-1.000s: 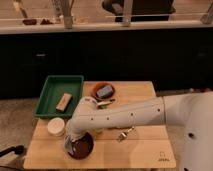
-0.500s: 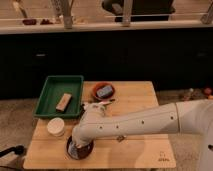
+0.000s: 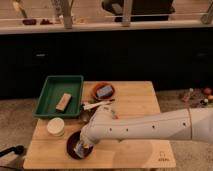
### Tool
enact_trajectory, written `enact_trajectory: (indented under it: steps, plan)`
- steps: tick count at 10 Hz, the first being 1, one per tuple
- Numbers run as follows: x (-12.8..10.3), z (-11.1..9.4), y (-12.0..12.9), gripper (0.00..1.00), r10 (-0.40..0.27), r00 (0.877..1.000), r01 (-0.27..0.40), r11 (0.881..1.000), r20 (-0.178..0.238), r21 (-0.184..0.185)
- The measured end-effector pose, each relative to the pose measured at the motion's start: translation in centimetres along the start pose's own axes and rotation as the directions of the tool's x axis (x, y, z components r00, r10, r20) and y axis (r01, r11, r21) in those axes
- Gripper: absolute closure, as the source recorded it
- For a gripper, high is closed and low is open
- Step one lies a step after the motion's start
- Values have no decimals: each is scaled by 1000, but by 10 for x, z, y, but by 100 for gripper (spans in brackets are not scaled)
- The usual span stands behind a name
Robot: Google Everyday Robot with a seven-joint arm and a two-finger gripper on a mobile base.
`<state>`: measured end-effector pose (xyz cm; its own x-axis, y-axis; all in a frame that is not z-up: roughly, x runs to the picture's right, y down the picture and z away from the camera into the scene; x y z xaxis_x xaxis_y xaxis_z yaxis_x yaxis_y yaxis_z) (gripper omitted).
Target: Wipe purple bowl with towel
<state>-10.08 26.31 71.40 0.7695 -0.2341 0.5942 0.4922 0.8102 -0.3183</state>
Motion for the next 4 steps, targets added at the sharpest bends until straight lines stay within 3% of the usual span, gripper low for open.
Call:
enact_trajectory:
  steps: [4]
  plan:
    - [16, 2, -10, 100, 16, 1000, -16, 999, -2, 27]
